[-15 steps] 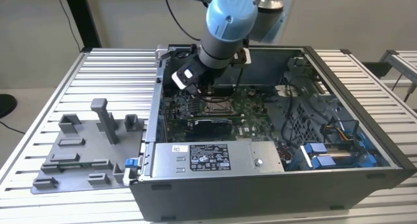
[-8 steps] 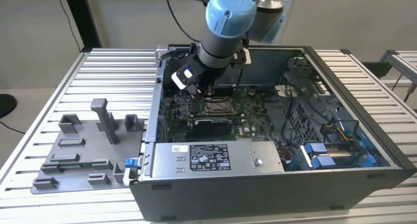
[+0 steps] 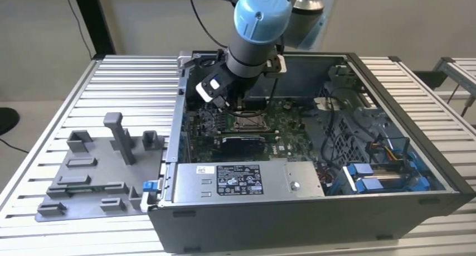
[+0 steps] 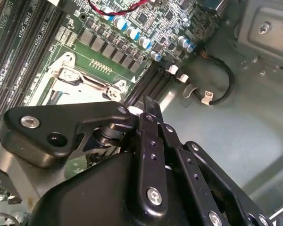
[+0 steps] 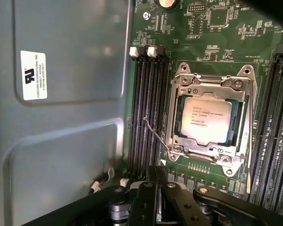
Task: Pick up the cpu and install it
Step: 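Place the cpu into insertion slot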
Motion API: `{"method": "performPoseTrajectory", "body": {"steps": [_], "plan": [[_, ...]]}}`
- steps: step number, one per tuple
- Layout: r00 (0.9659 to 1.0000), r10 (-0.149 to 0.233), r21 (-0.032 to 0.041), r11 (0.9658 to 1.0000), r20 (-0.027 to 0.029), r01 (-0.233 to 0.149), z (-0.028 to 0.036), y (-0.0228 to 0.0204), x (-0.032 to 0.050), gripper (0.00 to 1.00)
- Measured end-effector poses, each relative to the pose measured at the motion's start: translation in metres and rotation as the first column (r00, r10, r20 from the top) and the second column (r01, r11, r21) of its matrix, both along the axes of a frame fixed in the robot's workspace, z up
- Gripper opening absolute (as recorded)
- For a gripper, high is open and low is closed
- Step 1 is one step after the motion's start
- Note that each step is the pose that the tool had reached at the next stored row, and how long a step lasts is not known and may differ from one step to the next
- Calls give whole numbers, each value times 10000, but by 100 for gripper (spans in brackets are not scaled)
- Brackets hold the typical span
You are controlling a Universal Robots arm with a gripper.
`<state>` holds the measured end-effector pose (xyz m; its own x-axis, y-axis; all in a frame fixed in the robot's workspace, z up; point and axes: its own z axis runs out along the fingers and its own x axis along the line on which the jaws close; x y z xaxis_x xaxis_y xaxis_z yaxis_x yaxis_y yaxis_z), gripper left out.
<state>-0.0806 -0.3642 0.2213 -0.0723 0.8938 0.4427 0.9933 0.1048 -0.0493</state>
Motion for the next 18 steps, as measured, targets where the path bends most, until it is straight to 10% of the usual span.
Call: {"method": "performPoseTrajectory", "body": {"steps": [18], "plan": [[10000,-9,130,9999,1,9,-122,46,79,0]]}}
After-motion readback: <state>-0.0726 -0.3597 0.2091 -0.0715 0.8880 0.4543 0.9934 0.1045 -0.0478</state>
